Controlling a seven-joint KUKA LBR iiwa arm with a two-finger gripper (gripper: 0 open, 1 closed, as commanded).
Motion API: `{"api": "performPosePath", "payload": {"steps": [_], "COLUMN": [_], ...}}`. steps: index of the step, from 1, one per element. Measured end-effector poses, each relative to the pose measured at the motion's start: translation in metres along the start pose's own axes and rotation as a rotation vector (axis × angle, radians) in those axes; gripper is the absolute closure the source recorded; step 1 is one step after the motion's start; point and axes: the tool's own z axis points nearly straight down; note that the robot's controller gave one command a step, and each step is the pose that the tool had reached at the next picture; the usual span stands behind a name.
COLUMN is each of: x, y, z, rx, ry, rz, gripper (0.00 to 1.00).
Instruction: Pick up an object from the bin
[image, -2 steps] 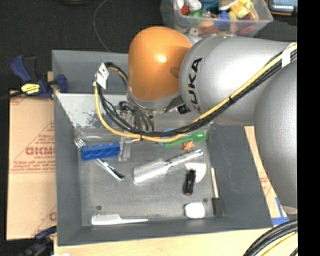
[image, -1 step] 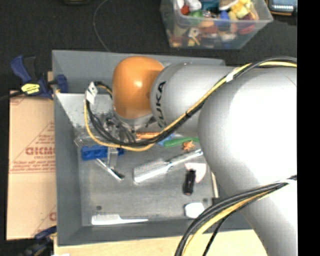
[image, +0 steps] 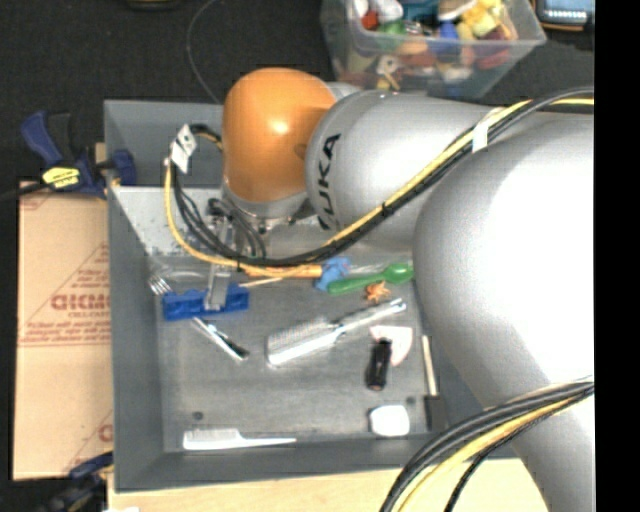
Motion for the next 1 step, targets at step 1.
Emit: {"api": "performPosePath", "payload": {"steps": [1], "x": [0.0066], "y": [-0.0154], "z": [0.086], "rx": [0.005], "ry": [0.015], "rz": [-0.065], "gripper": [0.0]}}
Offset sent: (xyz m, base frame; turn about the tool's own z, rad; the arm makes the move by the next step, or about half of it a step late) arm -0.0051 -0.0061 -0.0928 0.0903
